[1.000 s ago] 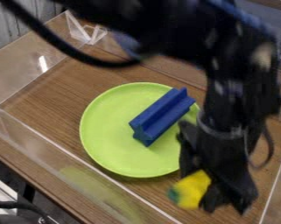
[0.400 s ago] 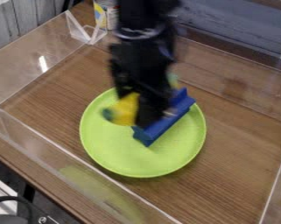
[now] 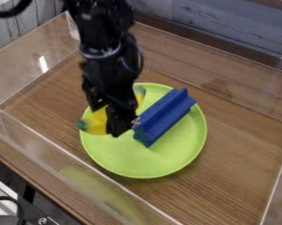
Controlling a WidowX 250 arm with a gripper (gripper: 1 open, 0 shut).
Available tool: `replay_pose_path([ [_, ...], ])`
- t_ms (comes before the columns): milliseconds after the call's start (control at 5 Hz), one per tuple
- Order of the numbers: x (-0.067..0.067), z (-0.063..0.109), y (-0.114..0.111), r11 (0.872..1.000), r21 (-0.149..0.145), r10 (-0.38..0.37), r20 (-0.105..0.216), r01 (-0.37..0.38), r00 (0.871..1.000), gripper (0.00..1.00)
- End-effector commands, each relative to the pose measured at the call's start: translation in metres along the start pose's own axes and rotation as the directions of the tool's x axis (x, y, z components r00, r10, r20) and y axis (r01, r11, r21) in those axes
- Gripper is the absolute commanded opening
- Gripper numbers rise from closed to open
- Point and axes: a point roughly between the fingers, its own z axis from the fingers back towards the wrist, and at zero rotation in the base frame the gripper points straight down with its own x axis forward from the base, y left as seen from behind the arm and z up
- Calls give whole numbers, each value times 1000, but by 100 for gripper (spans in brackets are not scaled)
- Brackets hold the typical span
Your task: Put the banana in the green plate
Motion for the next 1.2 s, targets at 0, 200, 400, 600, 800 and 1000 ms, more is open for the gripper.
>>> replay_pose_path([
  [0,4,-12,-3,1000,2,-13,12,13,1000,0],
  [200,9,-26,-6,1000,1,-22,4,22,1000,0],
  [400,15,-33,-6,1000,1,-21,3,21,1000,0],
  [600,18,-33,-6,1000,-1,-16,8,16,1000,0],
  [800,19,-32,-7,1000,-3,-14,9,14,1000,0],
  [1000,20,-32,-7,1000,-6,-11,8,11,1000,0],
])
